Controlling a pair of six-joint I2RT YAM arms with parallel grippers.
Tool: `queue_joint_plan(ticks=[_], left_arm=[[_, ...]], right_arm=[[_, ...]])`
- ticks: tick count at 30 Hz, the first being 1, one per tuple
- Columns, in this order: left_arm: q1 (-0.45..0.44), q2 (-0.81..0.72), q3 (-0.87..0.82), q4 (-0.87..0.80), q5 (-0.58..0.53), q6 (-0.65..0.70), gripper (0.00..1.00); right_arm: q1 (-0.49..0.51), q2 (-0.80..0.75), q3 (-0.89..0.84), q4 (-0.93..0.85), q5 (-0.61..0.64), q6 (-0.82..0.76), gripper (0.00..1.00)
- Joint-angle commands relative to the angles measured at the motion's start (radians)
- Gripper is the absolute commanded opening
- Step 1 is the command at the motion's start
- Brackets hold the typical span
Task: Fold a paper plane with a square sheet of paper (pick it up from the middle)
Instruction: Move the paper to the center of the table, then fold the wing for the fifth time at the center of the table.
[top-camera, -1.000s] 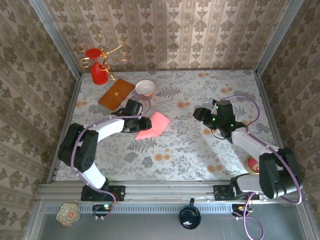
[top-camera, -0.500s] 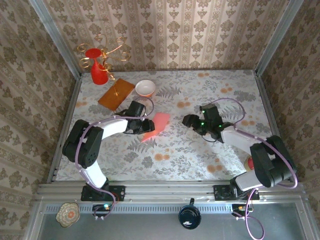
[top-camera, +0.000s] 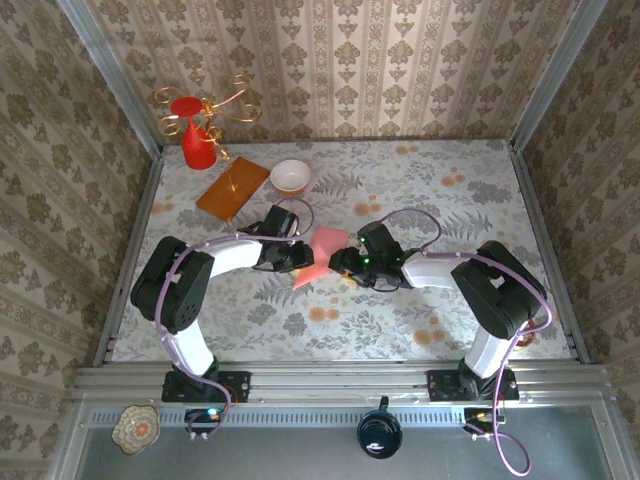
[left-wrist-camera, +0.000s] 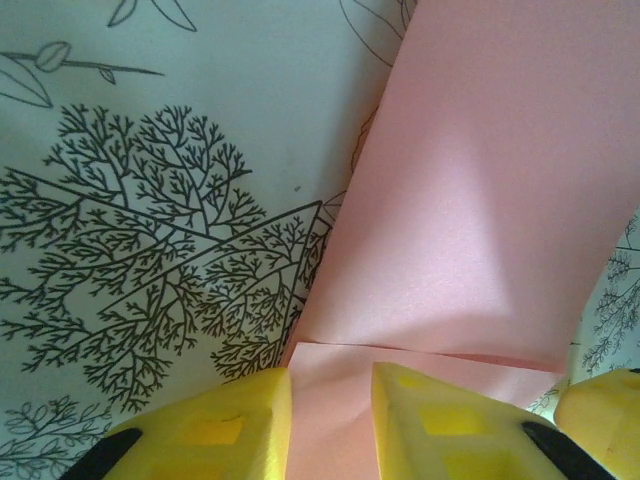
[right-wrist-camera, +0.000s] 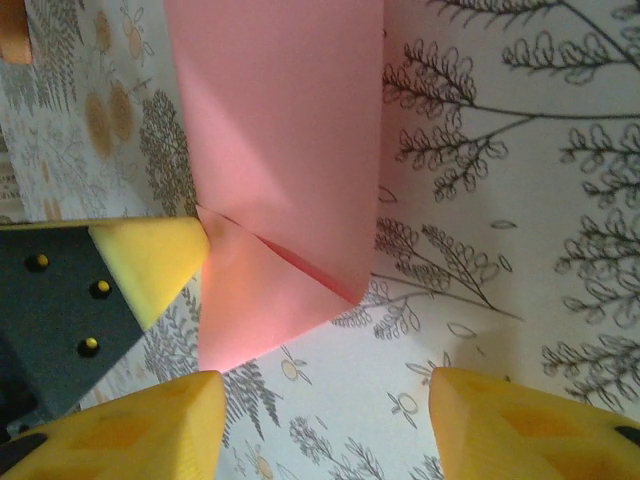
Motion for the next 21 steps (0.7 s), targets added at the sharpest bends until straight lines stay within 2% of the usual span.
queue_joint_plan(ticks=[1, 6, 10, 21], left_arm=[[0.015, 0.024, -0.026, -0.008, 0.009, -0.027, 0.28], [0.034, 0.028, -0.045, 0.006, 0.032, -0.044, 0.25], [0.044, 0.034, -0.054, 0.01, 0.041, -0.05, 0.23], [0.056, 0.031, -0.059, 0.013, 0.051, -0.057, 0.21]], right_arm=[[0.003, 0.029, 0.034, 0.016, 0.003, 0.027, 0.55], [0.0, 0.071, 0.06, 0.032, -0.005, 0.036, 0.46], [-0.01, 0.092, 0.058, 0.057, -0.006, 0.051, 0.43], [-0.026, 0.164, 0.051, 0.227, -0.085, 0.109, 0.32]])
